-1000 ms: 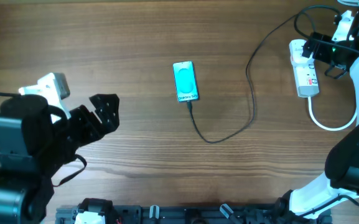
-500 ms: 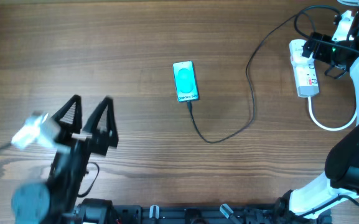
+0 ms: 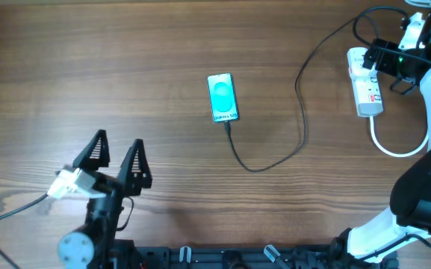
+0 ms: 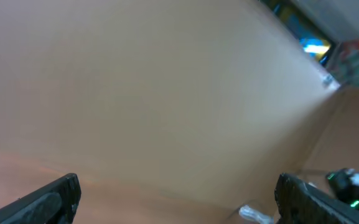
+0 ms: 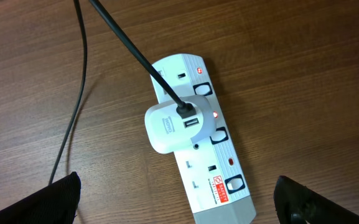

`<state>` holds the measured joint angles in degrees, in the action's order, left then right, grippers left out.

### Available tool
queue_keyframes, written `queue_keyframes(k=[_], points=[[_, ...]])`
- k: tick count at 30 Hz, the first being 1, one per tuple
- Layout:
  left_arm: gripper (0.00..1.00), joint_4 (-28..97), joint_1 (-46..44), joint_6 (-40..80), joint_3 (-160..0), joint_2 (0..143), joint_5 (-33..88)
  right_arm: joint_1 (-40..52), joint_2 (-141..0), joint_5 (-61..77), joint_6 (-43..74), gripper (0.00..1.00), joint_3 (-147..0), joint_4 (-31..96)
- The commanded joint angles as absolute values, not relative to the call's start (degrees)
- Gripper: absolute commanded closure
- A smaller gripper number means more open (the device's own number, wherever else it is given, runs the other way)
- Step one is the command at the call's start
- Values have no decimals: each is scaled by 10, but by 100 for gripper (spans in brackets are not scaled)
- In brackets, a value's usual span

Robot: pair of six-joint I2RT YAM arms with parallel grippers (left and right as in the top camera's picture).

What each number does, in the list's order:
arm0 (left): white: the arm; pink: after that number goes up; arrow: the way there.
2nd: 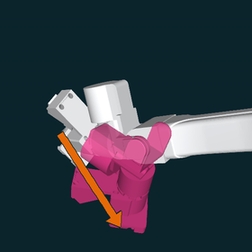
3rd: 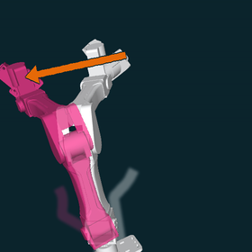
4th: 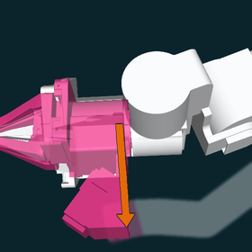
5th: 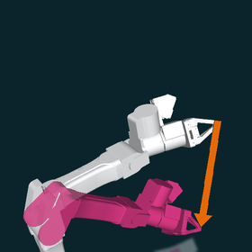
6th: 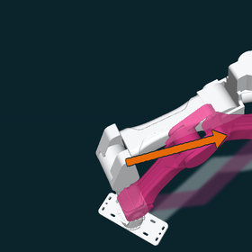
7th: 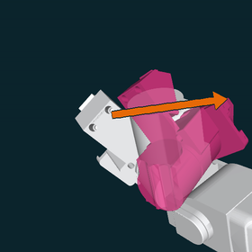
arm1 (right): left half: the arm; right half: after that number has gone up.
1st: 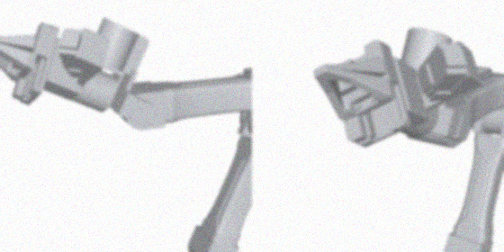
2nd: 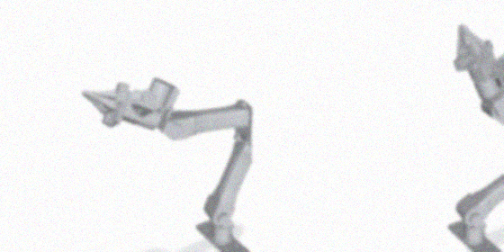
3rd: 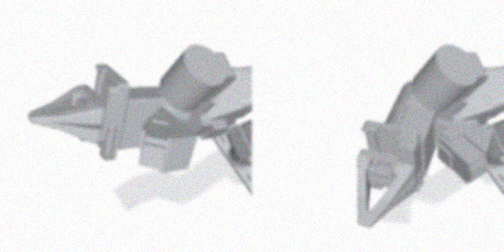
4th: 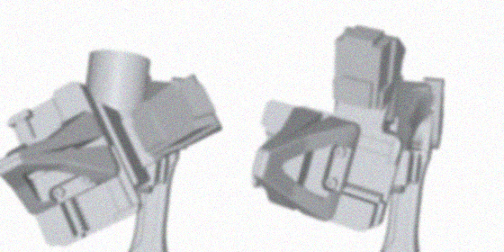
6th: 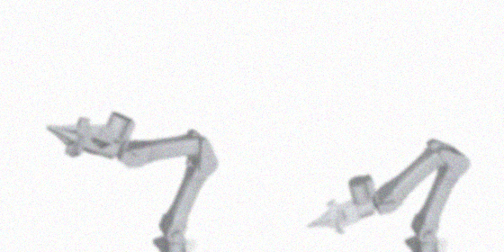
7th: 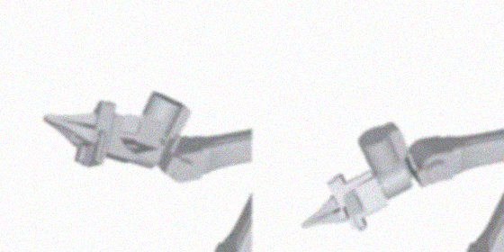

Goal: Plug charger to phone and switch on socket

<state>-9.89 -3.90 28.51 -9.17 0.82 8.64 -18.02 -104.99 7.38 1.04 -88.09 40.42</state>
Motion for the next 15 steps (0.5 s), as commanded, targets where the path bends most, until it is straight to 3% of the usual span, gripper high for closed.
queue_keyframes(k=[1,4,10,15], points=[[0,-100,-34,274,-37,2,91,-178,-1045,68,15,0,-881,402],[0,-94,-30,274,-3,2,89,-178,-1045,68,15,0,-881,402],[0,38,-27,272,-3,2,42,-178,-1045,68,15,0,-881,402],[0,41,-27,272,-3,2,40,-178,-1045,68,15,0,-881,402]])
